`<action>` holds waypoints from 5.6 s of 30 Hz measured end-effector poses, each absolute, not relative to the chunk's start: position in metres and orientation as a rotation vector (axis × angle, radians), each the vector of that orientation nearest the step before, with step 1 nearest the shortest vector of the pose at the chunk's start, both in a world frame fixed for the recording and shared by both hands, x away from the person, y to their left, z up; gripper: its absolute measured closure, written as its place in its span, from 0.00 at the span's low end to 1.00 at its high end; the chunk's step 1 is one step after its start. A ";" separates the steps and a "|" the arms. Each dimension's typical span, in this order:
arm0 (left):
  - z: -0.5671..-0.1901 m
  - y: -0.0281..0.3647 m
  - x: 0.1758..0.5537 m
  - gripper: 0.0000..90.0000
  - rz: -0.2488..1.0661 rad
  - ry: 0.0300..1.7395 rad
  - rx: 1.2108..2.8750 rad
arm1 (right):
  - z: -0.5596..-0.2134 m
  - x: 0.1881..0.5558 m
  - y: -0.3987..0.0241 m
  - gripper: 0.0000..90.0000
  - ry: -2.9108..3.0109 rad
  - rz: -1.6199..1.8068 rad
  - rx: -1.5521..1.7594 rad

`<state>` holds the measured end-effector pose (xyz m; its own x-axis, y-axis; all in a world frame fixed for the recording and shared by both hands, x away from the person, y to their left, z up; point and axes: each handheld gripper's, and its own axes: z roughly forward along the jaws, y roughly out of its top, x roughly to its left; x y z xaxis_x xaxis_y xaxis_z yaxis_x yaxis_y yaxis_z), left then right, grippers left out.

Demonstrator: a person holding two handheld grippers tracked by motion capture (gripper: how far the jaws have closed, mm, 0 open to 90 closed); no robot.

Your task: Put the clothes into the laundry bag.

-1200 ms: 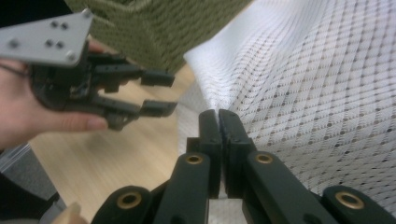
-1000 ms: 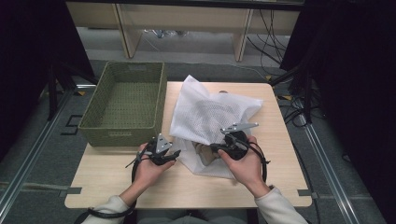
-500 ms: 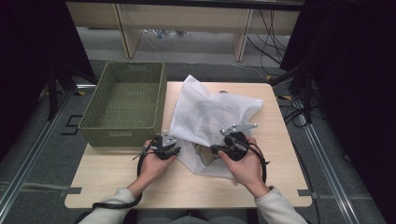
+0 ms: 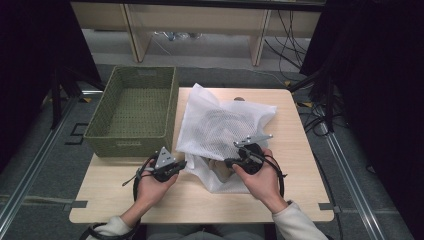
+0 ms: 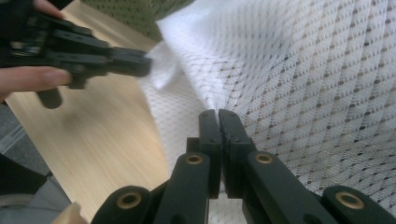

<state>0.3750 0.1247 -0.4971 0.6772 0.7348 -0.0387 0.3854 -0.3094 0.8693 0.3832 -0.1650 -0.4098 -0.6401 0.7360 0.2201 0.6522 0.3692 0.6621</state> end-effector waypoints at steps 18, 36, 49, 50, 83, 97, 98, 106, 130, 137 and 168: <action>-0.512 0.175 0.330 0.86 0.354 0.943 1.839 | -0.454 0.379 -0.150 1.00 2.754 0.874 1.262; -0.517 0.151 0.364 0.88 0.354 1.014 1.990 | -0.457 0.376 -0.139 1.00 2.837 0.793 1.199; -0.510 0.189 0.326 1.00 0.327 1.000 1.883 | -0.450 0.384 -0.146 1.00 2.664 0.938 1.256; -0.511 0.191 0.323 1.00 0.322 1.022 1.881 | -0.450 0.381 -0.144 1.00 2.648 0.956 1.270; -0.505 0.212 0.342 1.00 0.183 1.014 1.889 | -0.471 0.373 -0.121 1.00 2.835 0.750 1.123; -0.509 0.220 0.338 1.00 0.253 1.050 1.911 | -0.473 0.374 -0.120 0.98 2.809 0.742 1.137; -0.508 0.218 0.337 0.99 0.258 1.047 1.903 | -0.472 0.373 -0.120 0.98 2.812 0.741 1.142; -0.504 0.216 0.337 0.89 0.308 1.014 1.938 | -0.472 0.371 -0.119 0.95 2.811 0.746 1.124; -0.510 0.177 0.351 1.00 0.242 0.942 2.014 | -0.472 0.387 -0.143 0.99 2.704 0.692 1.260; -0.510 0.169 0.348 1.00 0.226 0.921 2.015 | -0.471 0.391 -0.151 0.98 2.670 0.673 1.314; -0.499 0.183 0.323 0.75 0.340 0.940 1.959 | -0.444 0.352 -0.076 0.85 2.792 0.951 1.045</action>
<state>0.3234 0.1828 -0.4992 0.6718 0.7298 -0.1268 0.4796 -0.2982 0.8253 0.3518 -0.0764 -0.4437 -0.7770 0.5996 0.1916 0.5918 0.5922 0.5468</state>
